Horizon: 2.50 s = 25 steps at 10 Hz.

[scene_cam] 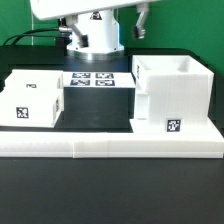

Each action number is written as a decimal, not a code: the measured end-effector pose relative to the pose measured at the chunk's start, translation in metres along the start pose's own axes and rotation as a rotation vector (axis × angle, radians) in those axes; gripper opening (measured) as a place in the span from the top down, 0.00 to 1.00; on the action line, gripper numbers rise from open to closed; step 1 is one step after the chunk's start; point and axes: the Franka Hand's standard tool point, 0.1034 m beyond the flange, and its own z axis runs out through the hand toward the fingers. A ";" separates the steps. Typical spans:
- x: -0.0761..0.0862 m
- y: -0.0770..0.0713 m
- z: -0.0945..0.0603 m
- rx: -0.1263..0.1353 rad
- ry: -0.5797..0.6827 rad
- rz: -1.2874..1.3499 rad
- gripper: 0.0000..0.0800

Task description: Assemble drawer

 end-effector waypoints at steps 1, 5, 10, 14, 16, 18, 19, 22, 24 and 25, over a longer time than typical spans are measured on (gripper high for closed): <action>-0.007 0.012 0.002 -0.016 0.008 0.014 0.19; -0.021 0.041 0.009 -0.033 0.010 0.004 0.19; -0.048 0.066 0.027 -0.007 -0.103 0.091 0.19; -0.062 0.076 0.050 -0.022 -0.133 0.136 0.19; -0.062 0.076 0.050 -0.022 -0.133 0.136 0.19; -0.063 0.077 0.051 -0.023 -0.134 0.134 0.19; -0.067 0.087 0.059 -0.047 -0.115 0.102 0.19; -0.079 0.102 0.082 -0.085 -0.112 0.083 0.19; -0.083 0.105 0.095 -0.103 -0.107 0.078 0.19; -0.086 0.104 0.101 -0.110 -0.108 0.074 0.19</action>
Offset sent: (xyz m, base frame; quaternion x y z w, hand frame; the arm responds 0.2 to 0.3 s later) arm 0.0000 0.0000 0.0000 0.0000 0.0000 0.0000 1.0000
